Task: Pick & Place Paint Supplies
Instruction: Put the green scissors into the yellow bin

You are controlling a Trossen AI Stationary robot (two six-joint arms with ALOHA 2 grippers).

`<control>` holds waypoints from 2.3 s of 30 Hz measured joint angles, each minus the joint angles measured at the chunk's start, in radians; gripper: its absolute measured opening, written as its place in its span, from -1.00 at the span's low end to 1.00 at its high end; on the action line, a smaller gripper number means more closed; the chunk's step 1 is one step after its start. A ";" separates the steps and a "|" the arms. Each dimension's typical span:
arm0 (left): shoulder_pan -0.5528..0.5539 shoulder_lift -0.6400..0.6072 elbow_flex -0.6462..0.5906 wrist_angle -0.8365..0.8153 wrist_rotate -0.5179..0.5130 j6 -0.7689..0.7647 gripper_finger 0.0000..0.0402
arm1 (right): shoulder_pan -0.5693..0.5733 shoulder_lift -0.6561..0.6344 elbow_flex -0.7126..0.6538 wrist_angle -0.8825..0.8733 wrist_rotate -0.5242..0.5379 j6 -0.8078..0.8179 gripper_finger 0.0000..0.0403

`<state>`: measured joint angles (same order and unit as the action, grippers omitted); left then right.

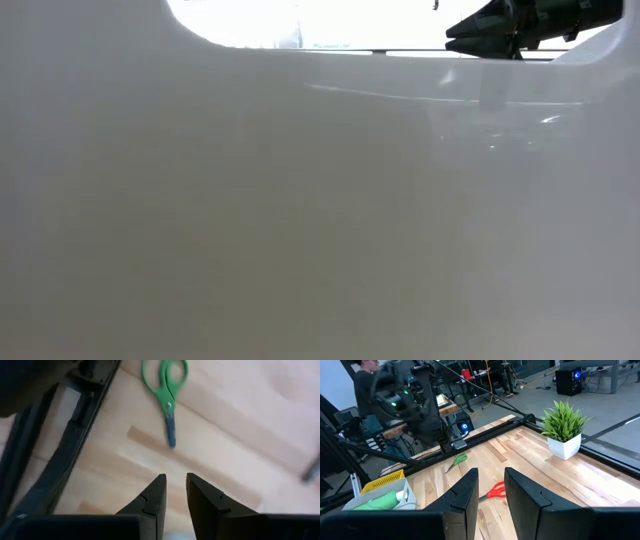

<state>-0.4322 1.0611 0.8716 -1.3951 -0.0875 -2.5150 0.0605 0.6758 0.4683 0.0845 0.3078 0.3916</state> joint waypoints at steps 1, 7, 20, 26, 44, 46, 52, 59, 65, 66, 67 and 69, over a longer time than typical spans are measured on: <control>0.025 0.000 -0.026 0.021 0.000 -0.003 -0.61 | 0.000 0.000 0.000 0.000 0.000 0.000 -0.54; 0.156 0.001 -0.198 0.171 -0.019 0.007 -0.61 | 0.000 0.000 0.000 0.000 0.000 0.000 -0.54; 0.338 0.047 -0.304 0.335 -0.077 0.235 -0.61 | 0.000 0.000 0.000 0.000 0.000 0.000 -0.54; 0.354 0.078 -0.305 0.323 -0.116 0.184 -0.61 | 0.000 0.000 0.000 0.000 0.000 0.000 -0.54; 0.355 0.258 -0.366 0.451 -0.194 0.002 -0.61 | 0.000 0.000 0.000 0.000 0.000 0.000 -0.54; 0.355 0.257 -0.359 0.462 -0.198 0.003 -0.61 | 0.000 0.000 0.000 0.000 0.000 0.000 -0.54; 0.355 0.256 -0.316 0.546 -0.165 0.080 -0.61 | 0.000 0.000 0.000 0.000 0.000 0.000 -0.54; 0.355 0.258 -0.311 0.783 -0.160 0.311 -0.61 | 0.000 0.000 0.000 0.000 0.000 0.000 -0.54; 0.355 0.249 -0.311 0.814 -0.167 0.403 -0.61 | 0.000 0.000 0.000 0.000 0.000 0.000 -0.54; 0.355 0.242 -0.311 0.814 -0.167 0.405 -0.61 | 0.000 0.000 0.000 0.000 0.000 0.000 -0.54; 0.357 0.235 -0.311 0.812 -0.168 0.407 -0.61 | 0.000 0.000 0.000 0.000 0.000 0.000 -0.54; 0.364 0.221 -0.311 0.811 -0.168 0.433 -0.61 | 0.000 0.000 0.000 0.000 0.000 0.000 -0.54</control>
<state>-0.0682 1.2820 0.5610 -0.5838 -0.2557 -2.0824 0.0605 0.6757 0.4683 0.0845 0.3080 0.3916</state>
